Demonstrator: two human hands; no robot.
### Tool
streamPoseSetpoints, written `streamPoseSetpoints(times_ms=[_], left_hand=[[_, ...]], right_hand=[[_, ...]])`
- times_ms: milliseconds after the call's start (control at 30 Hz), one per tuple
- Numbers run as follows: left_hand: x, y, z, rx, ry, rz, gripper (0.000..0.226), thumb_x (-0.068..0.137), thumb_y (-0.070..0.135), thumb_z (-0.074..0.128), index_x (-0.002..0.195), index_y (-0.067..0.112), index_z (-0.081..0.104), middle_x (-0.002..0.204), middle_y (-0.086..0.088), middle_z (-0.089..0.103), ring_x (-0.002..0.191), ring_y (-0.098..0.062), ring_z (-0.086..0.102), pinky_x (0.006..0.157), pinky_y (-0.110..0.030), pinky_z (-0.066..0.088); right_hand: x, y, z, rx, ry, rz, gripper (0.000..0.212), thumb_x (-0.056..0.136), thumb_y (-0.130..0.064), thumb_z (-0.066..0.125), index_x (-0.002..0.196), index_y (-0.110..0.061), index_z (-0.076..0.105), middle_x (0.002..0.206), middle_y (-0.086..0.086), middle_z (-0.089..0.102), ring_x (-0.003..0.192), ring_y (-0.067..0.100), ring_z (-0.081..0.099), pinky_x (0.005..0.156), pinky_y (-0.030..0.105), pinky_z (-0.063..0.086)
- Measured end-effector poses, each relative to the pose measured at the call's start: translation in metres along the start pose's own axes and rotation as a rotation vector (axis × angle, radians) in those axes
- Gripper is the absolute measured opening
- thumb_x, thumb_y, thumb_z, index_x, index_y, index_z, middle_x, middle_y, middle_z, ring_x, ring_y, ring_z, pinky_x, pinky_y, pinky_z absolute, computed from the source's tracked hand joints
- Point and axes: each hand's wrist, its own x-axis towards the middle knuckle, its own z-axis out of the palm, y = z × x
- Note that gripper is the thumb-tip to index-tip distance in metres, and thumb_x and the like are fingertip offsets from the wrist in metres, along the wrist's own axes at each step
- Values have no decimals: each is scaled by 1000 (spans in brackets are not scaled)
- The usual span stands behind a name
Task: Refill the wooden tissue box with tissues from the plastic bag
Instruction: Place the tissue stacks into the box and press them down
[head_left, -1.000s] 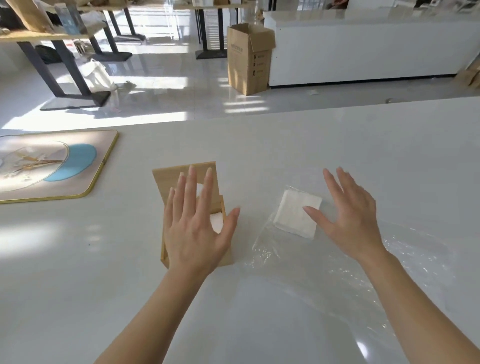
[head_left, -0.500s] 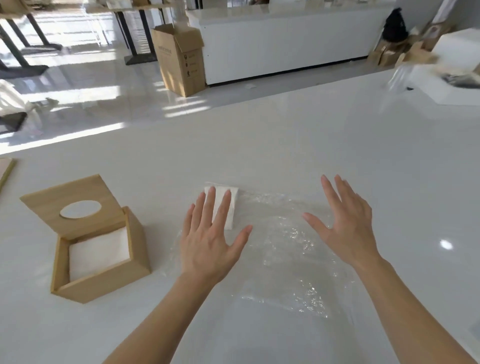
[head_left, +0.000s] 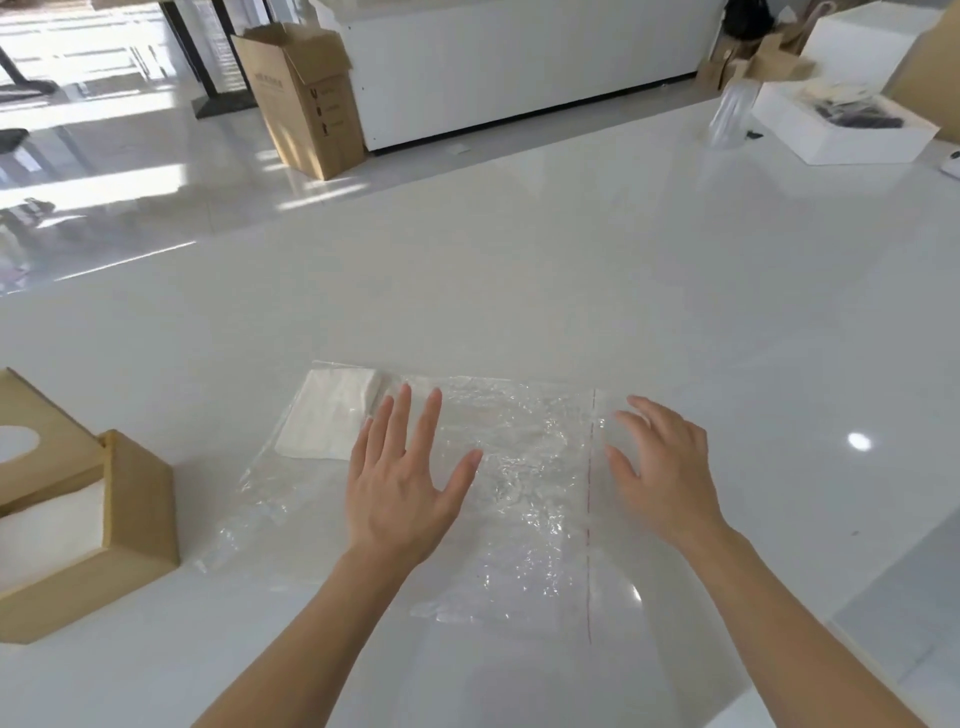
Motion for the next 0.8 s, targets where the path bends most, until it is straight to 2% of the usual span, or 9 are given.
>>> streamPoseSetpoints(times_ms=[100, 200, 267, 400, 533, 633, 667, 733, 800], left_hand=[[-1, 4, 2, 12, -2, -28, 78, 78, 71, 16, 147, 33, 18, 158, 0, 16, 146, -15, 8, 116, -30, 4], [-2, 4, 4, 13, -7, -66, 79, 77, 71, 16, 147, 33, 18, 158, 1, 17, 145, -15, 8, 116, -31, 6], [-3, 0, 4, 3, -10, -107, 80, 77, 72, 16, 147, 33, 18, 158, 2, 16, 145, -14, 8, 117, -32, 7], [-3, -18, 4, -56, 14, -233, 75, 81, 70, 24, 146, 32, 21, 157, 3, 18, 145, -13, 10, 116, -34, 8], [-1, -49, 0, -145, 27, -424, 66, 89, 59, 36, 146, 30, 21, 157, 2, 20, 144, -16, 12, 116, -40, 10], [1, -70, -4, -137, 46, -505, 61, 91, 55, 36, 146, 29, 24, 156, 0, 24, 143, -20, 16, 115, -43, 12], [2, -77, -5, -136, 46, -529, 59, 92, 54, 35, 145, 29, 25, 155, -1, 25, 143, -21, 16, 115, -44, 13], [4, -91, -7, -150, 36, -574, 54, 94, 50, 33, 145, 31, 26, 155, 0, 25, 142, -22, 17, 114, -46, 14], [8, -107, -9, -207, 6, -609, 48, 96, 43, 32, 144, 32, 29, 154, 0, 26, 141, -24, 20, 114, -46, 16]], right_hand=[[-3, -1, 8, -28, -65, -98, 24, 73, -5, 72, 96, -4, 67, 118, 17, 62, 110, 34, 58, 92, 35, 26], [-4, -10, 16, -22, -113, -146, 24, 71, -22, 77, 88, -7, 69, 96, 8, 67, 88, 30, 63, 81, 30, 26], [-3, -18, 22, -5, -154, -164, 28, 73, -33, 76, 88, -10, 69, 88, 3, 65, 82, 27, 61, 77, 30, 26], [2, -38, 28, 230, -260, -180, 39, 83, -39, 58, 108, -10, 65, 102, 4, 62, 98, 25, 55, 87, 29, 31], [10, -63, 29, 692, -457, -4, 37, 91, -18, 56, 128, -11, 51, 118, -3, 48, 115, 20, 49, 98, 30, 40], [19, -76, 31, 1010, -606, 174, 32, 94, -5, 48, 124, -16, 51, 129, -1, 48, 116, 14, 49, 81, 8, 43], [22, -80, 34, 1056, -644, 201, 32, 96, -4, 44, 123, -17, 52, 130, -1, 49, 117, 13, 50, 74, 7, 45], [28, -89, 40, 1107, -714, 286, 32, 97, -2, 39, 122, -15, 54, 124, 4, 51, 109, 19, 56, 64, 11, 48], [35, -101, 46, 1011, -763, 243, 32, 96, -1, 40, 125, -8, 50, 113, 10, 53, 92, 23, 62, 68, 21, 52]])
